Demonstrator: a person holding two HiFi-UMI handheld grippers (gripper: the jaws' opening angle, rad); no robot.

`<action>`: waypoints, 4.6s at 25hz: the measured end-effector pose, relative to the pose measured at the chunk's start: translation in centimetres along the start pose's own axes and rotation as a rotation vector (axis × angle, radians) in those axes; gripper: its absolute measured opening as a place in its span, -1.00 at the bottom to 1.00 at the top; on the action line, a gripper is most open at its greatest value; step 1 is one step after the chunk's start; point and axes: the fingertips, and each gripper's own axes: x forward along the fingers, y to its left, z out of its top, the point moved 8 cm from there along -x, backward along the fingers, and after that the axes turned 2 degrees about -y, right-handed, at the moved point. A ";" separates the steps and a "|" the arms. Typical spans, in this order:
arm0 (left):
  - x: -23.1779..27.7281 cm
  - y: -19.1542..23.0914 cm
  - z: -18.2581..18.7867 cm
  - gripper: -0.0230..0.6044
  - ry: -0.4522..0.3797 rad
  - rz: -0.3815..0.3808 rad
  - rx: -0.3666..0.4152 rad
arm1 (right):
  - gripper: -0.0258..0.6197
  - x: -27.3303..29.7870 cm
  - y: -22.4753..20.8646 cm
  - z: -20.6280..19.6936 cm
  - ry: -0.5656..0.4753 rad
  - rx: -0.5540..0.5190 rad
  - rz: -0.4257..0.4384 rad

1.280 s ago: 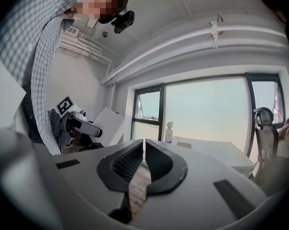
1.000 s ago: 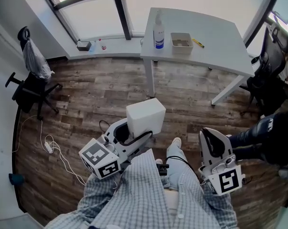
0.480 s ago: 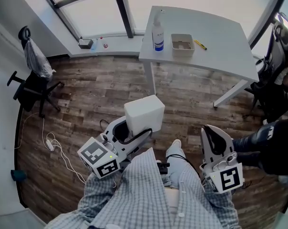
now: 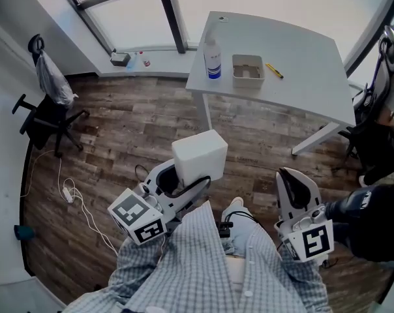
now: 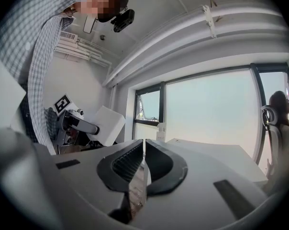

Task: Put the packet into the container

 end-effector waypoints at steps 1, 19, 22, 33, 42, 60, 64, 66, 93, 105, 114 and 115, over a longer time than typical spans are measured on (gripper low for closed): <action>0.3 0.0 0.1 -0.06 -0.001 0.004 -0.002 | -0.84 0.1 -0.5 0.0 0.000 0.000 0.004; 8.1 -0.6 0.9 -0.06 -0.010 -0.011 0.013 | -0.84 0.0 -8.3 -1.1 -0.026 0.004 -0.022; 8.7 -0.6 1.1 -0.06 -0.017 -0.010 0.014 | -0.84 0.3 -8.8 -1.1 -0.029 -0.004 -0.015; 8.7 0.4 1.4 -0.06 -0.026 0.039 0.011 | -0.84 0.8 -9.5 -1.5 -0.007 -0.017 0.007; 10.3 1.4 1.5 -0.06 -0.024 0.040 -0.003 | -0.84 2.1 -10.5 -2.1 0.015 -0.001 0.023; 17.4 7.6 4.2 -0.06 0.050 -0.029 -0.039 | -0.84 8.6 -15.5 -2.1 0.052 0.031 -0.029; 18.8 9.3 5.1 -0.06 0.066 -0.042 -0.046 | -0.84 10.3 -16.6 -2.1 0.064 0.046 -0.050; 19.5 10.3 5.5 -0.06 0.074 -0.048 -0.045 | -0.84 11.2 -16.9 -2.1 0.066 0.051 -0.058; 25.7 17.9 8.0 -0.06 0.174 -0.226 0.046 | -0.84 18.7 -17.8 -2.0 0.104 0.058 -0.205; 26.9 18.4 8.0 -0.06 0.192 -0.241 0.036 | -0.84 19.3 -18.5 -2.4 0.117 0.072 -0.217; 28.6 18.5 8.0 -0.06 0.244 -0.198 0.052 | -0.84 19.9 -21.0 -3.2 0.129 0.094 -0.182; 28.9 18.5 7.9 -0.06 0.253 -0.192 0.053 | -0.84 20.1 -21.2 -3.3 0.128 0.097 -0.177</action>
